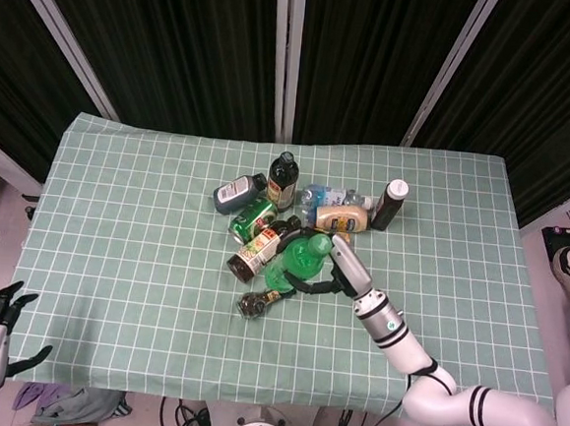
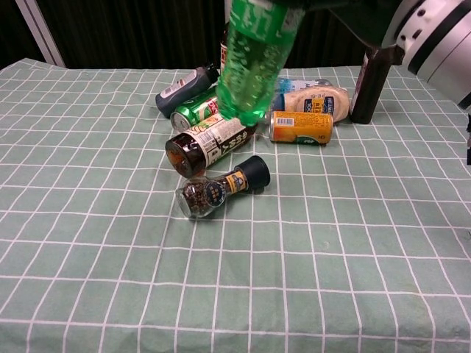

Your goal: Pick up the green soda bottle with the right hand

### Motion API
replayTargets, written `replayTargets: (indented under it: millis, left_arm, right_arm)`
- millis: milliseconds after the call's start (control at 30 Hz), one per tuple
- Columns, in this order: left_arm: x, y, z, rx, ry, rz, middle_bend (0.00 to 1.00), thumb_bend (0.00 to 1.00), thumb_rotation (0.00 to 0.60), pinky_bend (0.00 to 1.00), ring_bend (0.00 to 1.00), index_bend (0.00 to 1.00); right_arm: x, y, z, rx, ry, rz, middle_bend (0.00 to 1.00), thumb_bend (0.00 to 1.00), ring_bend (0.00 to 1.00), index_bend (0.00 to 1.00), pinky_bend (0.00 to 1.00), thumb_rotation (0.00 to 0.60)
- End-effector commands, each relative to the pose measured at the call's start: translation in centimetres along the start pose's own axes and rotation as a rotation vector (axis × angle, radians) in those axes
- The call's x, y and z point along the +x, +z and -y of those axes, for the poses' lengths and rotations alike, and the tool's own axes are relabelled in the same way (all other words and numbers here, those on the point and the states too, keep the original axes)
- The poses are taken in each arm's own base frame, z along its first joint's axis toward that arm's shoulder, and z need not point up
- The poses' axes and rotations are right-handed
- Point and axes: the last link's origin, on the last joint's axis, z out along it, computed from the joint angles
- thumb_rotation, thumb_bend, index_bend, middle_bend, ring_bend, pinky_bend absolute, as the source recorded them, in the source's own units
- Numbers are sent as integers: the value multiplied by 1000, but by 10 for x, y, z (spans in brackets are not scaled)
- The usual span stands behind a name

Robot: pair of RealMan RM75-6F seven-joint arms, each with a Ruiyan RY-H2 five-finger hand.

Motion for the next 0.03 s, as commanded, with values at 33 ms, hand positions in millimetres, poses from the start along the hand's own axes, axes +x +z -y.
replayTargets:
  millis: [33]
  left_arm:
    - [0, -1, 1, 5, 0, 0, 110, 0, 600, 160, 113, 243]
  right_arm:
    - [-14, 10, 34, 110, 4, 27, 635, 733, 528, 720, 772, 600]
